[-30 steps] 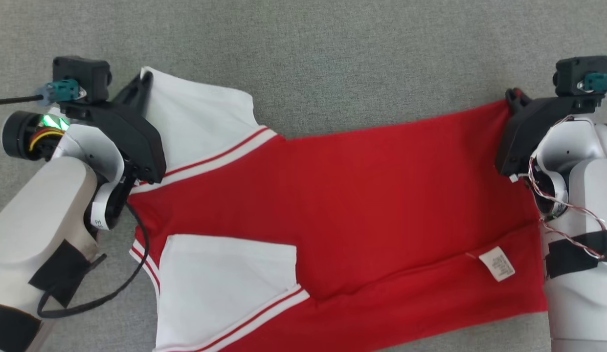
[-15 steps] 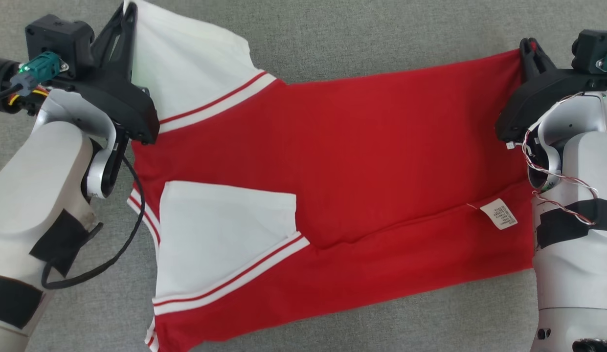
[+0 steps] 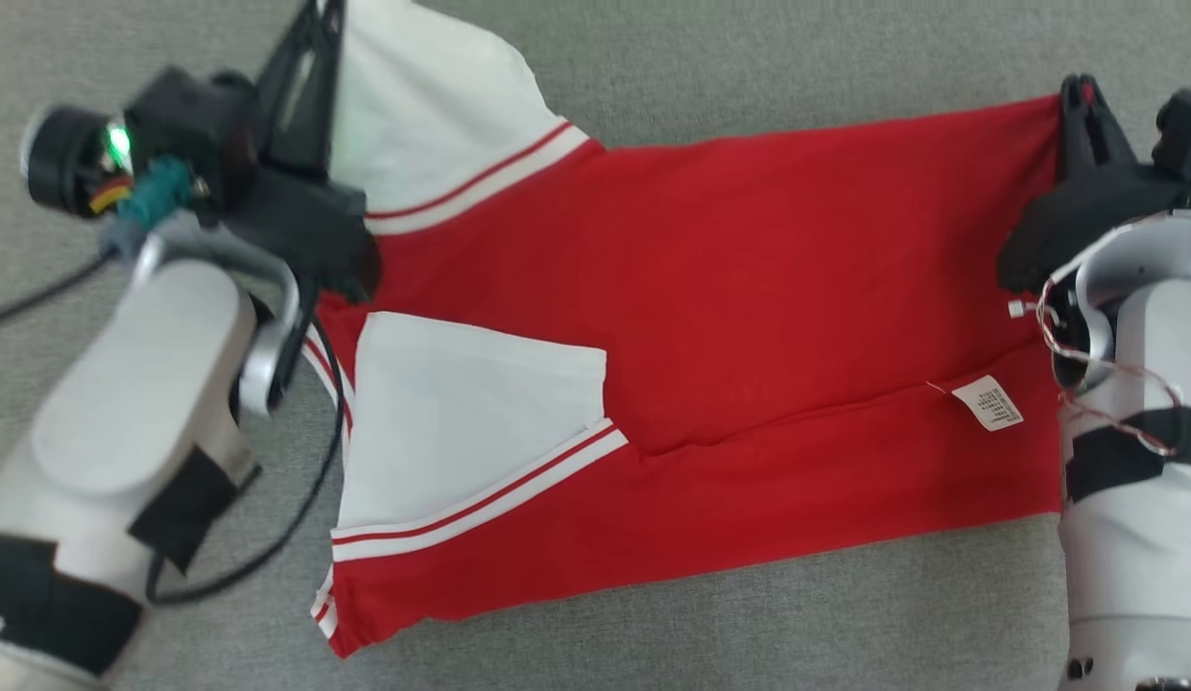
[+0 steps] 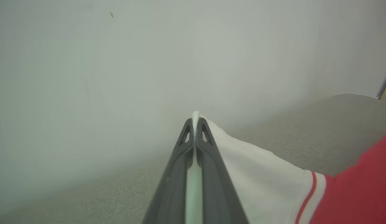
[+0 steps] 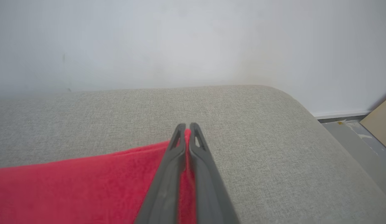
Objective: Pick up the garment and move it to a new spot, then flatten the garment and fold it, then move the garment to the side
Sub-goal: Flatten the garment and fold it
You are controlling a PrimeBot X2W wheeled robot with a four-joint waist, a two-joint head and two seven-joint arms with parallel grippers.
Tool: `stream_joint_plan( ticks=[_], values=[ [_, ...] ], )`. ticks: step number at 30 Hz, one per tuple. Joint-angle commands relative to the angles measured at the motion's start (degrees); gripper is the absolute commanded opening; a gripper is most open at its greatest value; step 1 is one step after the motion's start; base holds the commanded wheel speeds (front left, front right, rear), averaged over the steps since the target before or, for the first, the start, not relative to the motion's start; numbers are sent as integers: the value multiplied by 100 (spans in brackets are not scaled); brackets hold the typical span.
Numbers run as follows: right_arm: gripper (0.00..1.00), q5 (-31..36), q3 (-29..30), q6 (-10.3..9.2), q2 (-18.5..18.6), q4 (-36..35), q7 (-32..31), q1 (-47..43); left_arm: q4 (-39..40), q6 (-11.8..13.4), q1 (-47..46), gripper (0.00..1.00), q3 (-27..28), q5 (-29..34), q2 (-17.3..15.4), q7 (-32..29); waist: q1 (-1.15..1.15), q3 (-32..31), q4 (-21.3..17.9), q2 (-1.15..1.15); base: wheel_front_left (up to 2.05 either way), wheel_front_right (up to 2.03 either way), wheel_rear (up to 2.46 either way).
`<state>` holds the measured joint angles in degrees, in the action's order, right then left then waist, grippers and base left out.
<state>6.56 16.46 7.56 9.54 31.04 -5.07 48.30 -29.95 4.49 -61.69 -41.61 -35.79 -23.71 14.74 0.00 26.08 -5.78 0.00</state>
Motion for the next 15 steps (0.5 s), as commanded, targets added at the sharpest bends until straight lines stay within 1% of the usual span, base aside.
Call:
stream_joint_plan(
  ticks=[1,8,12,15],
  values=[
    [0,-69,-42,-11,37,-92,42,-227,246,68,349,0,66,45,-15,44,0,-204,147,0,0,0,0],
    [0,-207,-52,-11,186,-621,-32,-966,1901,373,1889,0,447,311,-97,45,0,-580,429,0,0,0,0],
    [0,-226,19,-11,265,-901,-104,-1401,2645,471,2761,0,596,406,-7,46,0,-739,591,0,0,0,0],
    [0,-253,74,-11,331,-1047,-174,-1705,2976,524,3330,0,699,455,93,45,0,-844,708,0,0,0,0]
  ],
)
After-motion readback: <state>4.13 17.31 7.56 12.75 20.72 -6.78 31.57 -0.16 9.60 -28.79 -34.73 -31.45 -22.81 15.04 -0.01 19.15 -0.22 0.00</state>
